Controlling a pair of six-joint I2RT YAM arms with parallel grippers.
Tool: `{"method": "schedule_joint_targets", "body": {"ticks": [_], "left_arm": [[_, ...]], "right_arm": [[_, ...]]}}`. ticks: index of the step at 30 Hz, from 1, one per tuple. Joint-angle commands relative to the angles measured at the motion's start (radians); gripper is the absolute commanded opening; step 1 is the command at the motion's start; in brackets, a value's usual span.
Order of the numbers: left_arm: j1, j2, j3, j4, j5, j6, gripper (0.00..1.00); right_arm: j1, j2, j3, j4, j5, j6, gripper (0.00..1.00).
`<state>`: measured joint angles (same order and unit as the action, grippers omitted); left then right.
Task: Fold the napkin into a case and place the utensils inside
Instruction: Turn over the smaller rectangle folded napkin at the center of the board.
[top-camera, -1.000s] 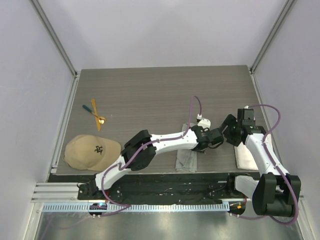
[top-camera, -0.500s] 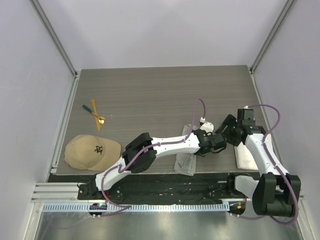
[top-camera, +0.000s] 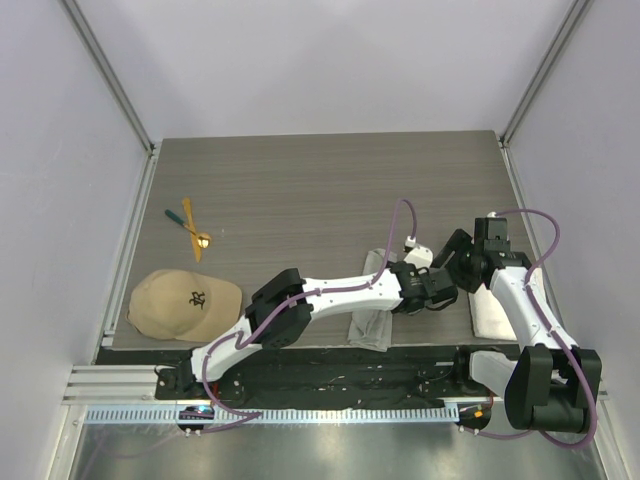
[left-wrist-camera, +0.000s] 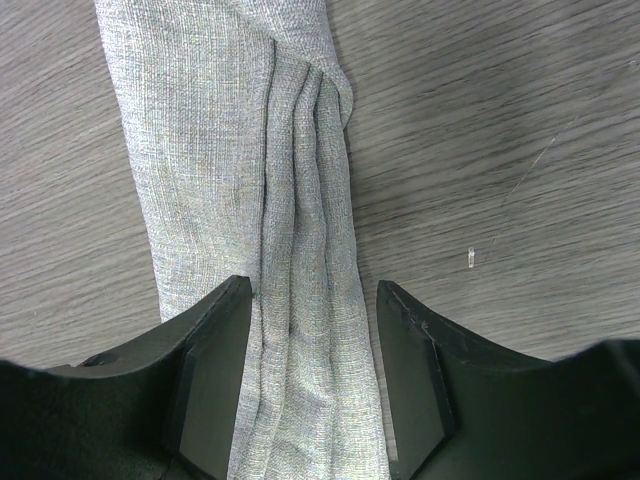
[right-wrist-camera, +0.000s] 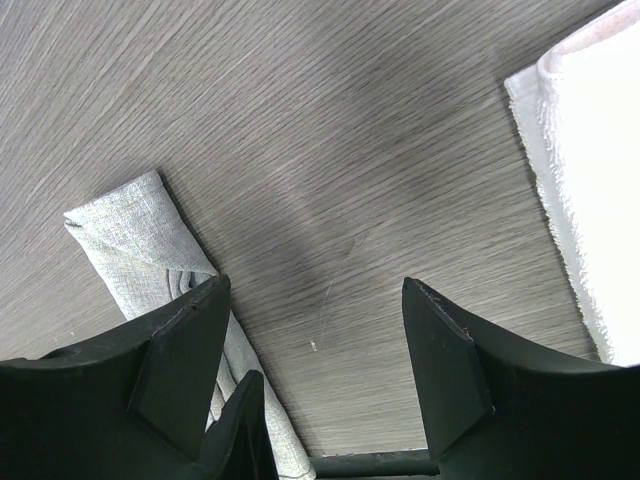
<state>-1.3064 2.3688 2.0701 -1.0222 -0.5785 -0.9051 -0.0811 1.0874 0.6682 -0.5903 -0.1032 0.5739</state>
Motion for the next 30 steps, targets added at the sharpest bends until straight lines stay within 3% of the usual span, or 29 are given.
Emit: {"method": "schedule_joint_targets", "body": {"ticks": [1,9,16,25,30], "left_arm": [[-0.004,-0.02,0.028,-0.012,-0.032,-0.005,0.57],[0.001,-0.002,0.015,-0.038,-0.044,-0.032,0.57],[0.007,-0.011,-0.033,0.028,0.0,-0.025,0.46],[0.009,-0.005,-0.042,0.043,0.014,-0.025,0.51],[0.015,-0.014,-0.079,0.094,0.031,-0.02,0.39]], "right_arm": [[-0.005,0.0,-0.002,0.03,-0.004,-0.012,0.74],[-0.005,0.003,-0.004,0.032,-0.007,-0.012,0.74],[-0.005,0.005,-0.007,0.033,-0.004,-0.012,0.74],[-0.006,0.012,-0.009,0.037,0.003,-0.006,0.74],[-0.017,0.019,-0.007,0.037,0.005,-0.005,0.75]]}}
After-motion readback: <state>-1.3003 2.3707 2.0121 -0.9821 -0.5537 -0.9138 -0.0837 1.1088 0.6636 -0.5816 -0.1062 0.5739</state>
